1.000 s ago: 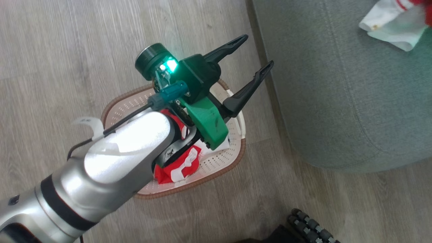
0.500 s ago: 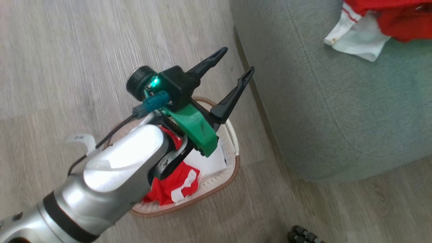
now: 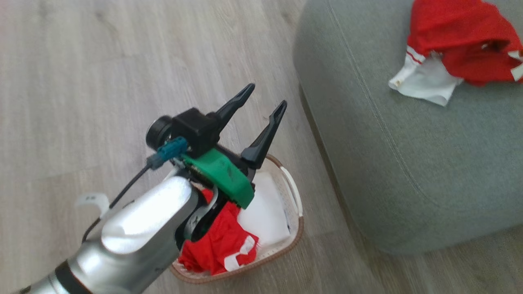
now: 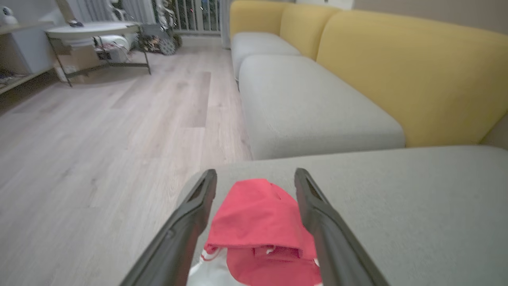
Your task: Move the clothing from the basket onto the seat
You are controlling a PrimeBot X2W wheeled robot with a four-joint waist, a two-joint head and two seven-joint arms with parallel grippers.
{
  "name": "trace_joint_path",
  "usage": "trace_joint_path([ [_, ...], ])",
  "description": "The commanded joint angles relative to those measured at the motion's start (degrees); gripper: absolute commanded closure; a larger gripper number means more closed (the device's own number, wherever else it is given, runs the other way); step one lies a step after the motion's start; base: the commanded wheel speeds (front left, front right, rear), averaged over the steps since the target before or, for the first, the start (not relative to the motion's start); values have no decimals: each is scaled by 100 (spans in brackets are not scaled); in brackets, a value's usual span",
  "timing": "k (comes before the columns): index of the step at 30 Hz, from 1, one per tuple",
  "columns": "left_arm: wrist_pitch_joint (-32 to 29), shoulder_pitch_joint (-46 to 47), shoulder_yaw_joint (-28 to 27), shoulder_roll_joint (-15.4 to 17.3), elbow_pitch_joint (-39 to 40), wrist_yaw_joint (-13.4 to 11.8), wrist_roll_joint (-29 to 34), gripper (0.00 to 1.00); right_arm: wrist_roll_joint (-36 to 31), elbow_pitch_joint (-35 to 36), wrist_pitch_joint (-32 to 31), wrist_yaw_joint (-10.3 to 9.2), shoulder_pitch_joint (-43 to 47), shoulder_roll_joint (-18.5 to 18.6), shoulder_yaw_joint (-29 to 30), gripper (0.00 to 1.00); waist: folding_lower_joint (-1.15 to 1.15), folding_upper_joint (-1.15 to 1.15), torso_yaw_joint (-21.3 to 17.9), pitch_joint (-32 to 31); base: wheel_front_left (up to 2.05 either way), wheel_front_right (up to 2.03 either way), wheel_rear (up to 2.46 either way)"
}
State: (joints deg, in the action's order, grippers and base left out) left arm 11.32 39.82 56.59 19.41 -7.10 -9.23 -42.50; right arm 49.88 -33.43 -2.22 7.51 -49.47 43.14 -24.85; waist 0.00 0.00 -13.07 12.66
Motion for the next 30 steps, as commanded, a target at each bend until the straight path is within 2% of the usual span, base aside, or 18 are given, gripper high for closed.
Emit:
trace_joint_path([
  [1, 71, 85, -279, 116, 180, -35, -33, 0, -55, 189, 91, -2, 186, 229, 83, 0, 0, 0, 195, -233, 0, 0, 0],
  [7, 184, -255, -445, 284, 323, -206, -126, 0, -218, 927, 442, -2, 969, 274, 784, 0, 0, 0, 560, -562, 0, 0, 0],
  [8, 210, -355, -506, 346, 377, -263, -150, 0, -304, 1199, 552, -2, 1312, 225, 1102, 0, 0, 0, 699, -638, 0, 0, 0],
  [13, 262, -605, -673, 500, 514, -423, -206, 0, -558, 1956, 746, -2, 2265, -122, 1838, 0, 0, 0, 1009, -762, 0, 0, 0],
  [23, 345, -1140, -1093, 633, 649, -720, -252, 0, -1446, 3129, 709, -2, 3784, -1368, 2958, 0, 0, 0, 1486, -942, 0, 0, 0],
  [30, 364, -1633, -1531, 729, 693, -848, -169, 0, -2007, 3654, 785, -2, 4443, -2289, 3183, 0, 0, 0, 1684, -1043, 0, 0, 0],
])
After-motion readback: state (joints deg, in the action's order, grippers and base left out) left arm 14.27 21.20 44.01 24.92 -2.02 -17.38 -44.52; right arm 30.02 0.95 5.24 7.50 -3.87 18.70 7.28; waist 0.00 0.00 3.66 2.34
